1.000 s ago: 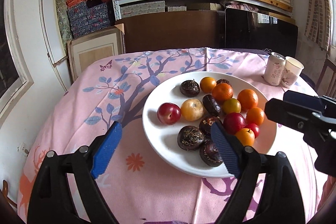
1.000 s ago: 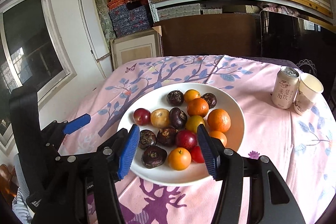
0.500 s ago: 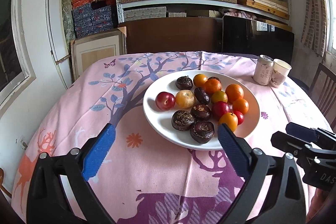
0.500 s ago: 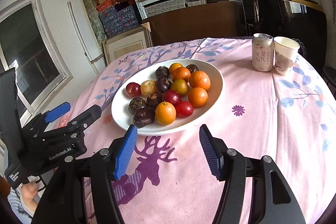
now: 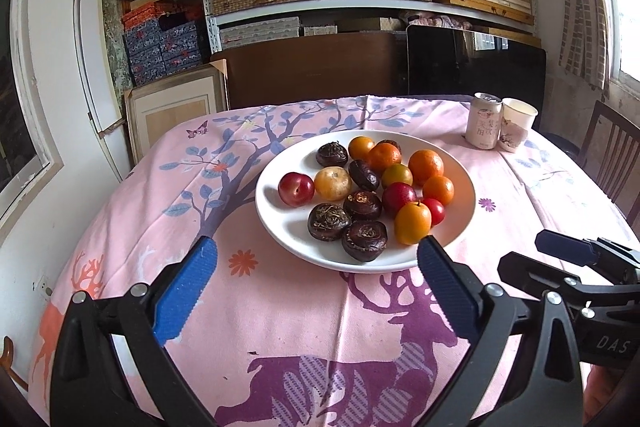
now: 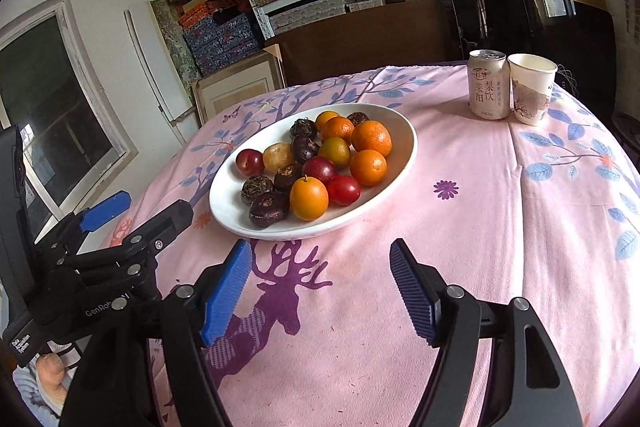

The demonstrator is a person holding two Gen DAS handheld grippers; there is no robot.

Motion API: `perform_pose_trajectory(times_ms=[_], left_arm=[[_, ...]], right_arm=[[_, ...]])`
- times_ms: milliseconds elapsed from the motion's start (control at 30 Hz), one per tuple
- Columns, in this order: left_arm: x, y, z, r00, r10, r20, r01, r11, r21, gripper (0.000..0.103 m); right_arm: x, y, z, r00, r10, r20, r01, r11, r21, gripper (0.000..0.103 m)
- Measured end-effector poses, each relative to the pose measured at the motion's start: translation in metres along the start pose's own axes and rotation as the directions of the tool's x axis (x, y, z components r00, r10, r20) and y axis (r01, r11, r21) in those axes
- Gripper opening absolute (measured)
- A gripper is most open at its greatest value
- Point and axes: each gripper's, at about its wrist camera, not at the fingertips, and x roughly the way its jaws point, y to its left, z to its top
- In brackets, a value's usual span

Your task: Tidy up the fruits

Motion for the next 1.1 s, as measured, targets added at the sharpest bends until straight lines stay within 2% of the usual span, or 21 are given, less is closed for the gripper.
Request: perform_pose_trajectory(times_ms=[600,800,1100], left_arm=[[-0.016,0.001,0.003,0.999,0.005,0.038,-0.005,1.000,-0.008,0.098],[-0.022,-0.004,0.003,0.997,0.032,0.066,-0.033,0.999,0.013,0.098],[-0.022,-0.001,0.002,0.998,0.017,0.053,-0.017,1.000,-0.003,0.098]], right_arm=[[0.000,0.001,-0.001,1.000,-0.002,-0.002,0.002,1.000,0.000,0.074],[0.000,0.001,-0.002,1.000,-0.003,-0.002,0.003,1.000,-0.001,0.075],[0.000,0.001,-0.002,1.000,-0.002,-0.002,0.002,1.000,-0.001,0.075]])
